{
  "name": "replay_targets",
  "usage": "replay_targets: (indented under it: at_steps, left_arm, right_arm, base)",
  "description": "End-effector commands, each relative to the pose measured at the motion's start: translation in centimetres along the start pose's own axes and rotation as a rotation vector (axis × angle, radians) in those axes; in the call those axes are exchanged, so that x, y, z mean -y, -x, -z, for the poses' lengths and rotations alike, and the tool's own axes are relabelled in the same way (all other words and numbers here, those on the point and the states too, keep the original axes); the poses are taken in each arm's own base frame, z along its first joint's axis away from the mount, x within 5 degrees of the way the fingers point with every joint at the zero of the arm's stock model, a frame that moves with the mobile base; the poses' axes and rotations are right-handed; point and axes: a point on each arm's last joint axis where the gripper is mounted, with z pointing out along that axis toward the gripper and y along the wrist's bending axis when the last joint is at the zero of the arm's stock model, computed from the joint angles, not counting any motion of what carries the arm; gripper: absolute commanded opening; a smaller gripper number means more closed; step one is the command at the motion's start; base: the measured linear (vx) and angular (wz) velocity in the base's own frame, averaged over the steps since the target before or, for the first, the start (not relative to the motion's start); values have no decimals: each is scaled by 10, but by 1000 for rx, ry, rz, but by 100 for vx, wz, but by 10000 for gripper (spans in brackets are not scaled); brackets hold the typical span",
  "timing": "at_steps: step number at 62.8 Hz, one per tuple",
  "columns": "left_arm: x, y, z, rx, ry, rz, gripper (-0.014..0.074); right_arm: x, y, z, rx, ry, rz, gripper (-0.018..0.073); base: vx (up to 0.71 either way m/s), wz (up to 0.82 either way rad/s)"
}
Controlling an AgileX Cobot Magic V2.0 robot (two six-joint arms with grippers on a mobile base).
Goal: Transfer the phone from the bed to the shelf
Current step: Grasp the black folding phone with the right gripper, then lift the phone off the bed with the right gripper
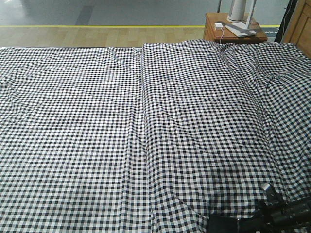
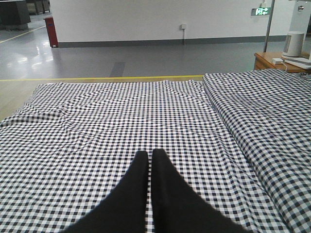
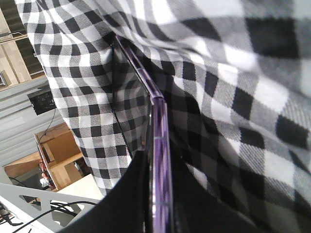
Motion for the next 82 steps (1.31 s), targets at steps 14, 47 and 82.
replay_targets:
  at_steps: [14, 47, 82]
  left_arm:
    - [0, 5, 0, 72, 0, 9, 1]
    - [0, 5, 0, 72, 0, 9, 1]
    - [0, 5, 0, 72, 0, 9, 1]
  right_arm:
    - [-61, 11, 52, 47, 69, 75, -9]
    - [-189, -31, 121, 243, -8, 244, -3]
    - [-372, -83, 118, 352, -89, 752, -2]
  base:
    - [0, 0]
    - [0, 0]
    - [0, 0]
